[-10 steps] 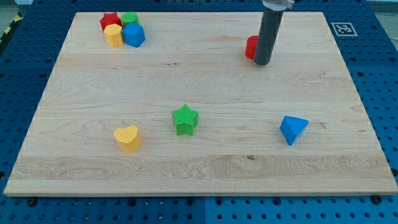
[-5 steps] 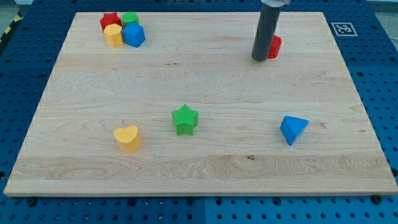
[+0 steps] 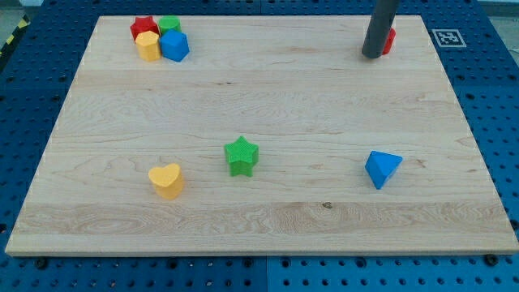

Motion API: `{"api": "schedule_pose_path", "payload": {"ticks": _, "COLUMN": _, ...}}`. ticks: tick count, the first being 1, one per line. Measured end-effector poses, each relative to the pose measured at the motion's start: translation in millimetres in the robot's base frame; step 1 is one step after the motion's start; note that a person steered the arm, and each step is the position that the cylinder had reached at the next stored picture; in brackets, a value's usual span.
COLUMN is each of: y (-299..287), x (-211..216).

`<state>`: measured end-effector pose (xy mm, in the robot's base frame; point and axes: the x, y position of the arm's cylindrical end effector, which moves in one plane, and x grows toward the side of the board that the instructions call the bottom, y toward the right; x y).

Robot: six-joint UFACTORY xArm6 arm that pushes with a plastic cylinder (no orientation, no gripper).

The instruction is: Slide the red circle to the top right

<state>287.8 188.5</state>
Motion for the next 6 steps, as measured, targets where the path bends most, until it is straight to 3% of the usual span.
{"api": "schedule_pose_path", "payload": {"ticks": 1, "y": 0.7, "x": -0.1}}
{"api": "schedule_pose_path", "payload": {"ticks": 4, "y": 18.3, "x": -68.1}}
{"api": "schedule_pose_path", "payload": {"ticks": 6, "y": 38.4, "x": -44.1}}
